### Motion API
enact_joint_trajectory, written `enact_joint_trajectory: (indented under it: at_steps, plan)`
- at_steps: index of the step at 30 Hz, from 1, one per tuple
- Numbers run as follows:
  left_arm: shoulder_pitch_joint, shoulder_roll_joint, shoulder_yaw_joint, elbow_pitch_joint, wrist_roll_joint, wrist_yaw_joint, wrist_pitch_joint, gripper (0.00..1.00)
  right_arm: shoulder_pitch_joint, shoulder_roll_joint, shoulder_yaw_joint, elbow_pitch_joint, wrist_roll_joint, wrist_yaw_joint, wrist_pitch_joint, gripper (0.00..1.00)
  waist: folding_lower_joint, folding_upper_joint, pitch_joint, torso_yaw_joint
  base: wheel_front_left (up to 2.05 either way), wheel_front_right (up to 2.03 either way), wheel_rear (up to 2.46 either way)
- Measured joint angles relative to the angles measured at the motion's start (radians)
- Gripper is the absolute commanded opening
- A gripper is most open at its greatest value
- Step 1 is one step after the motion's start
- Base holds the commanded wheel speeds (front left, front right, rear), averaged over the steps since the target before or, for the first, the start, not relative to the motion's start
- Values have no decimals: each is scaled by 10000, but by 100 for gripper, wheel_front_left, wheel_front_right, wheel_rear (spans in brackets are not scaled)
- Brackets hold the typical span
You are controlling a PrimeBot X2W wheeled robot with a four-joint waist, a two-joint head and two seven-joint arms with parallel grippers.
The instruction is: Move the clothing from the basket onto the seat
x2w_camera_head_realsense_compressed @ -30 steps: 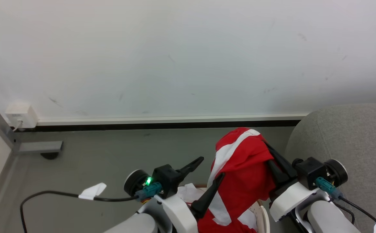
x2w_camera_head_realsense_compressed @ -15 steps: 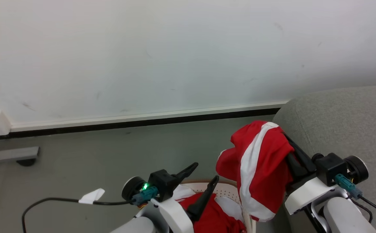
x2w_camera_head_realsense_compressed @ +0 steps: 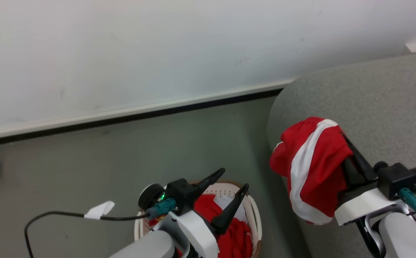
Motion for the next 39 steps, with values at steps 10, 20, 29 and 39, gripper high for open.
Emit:
enact_joint_trajectory:
  at_steps: [10, 20, 29, 39]
  plan:
    - [-1013, 533, 234, -767, 385, -295, 58, 100, -1223, 552, -2376, -1143, -585, 0, 846, 0, 1, 0, 1904, -70, 0, 0, 0]
    - [-2091, 1083, 1103, -1509, 650, -677, 2, 100, -4395, 397, -5390, -2441, -2013, 0, 3087, 0, 3, 0, 4411, 573, 0, 0, 0]
    - [-1903, 1037, 2433, -1921, 1198, -1152, -23, 100, -5989, -389, -8489, -2773, -3246, 0, 4414, 0, 2, 0, 5831, 1496, 0, 0, 0]
    - [-1063, 838, 3271, -1785, 1661, -1597, -25, 100, -4407, -355, -10627, -1459, -4604, 0, 3990, 0, 1, 0, 5744, 1493, 0, 0, 0]
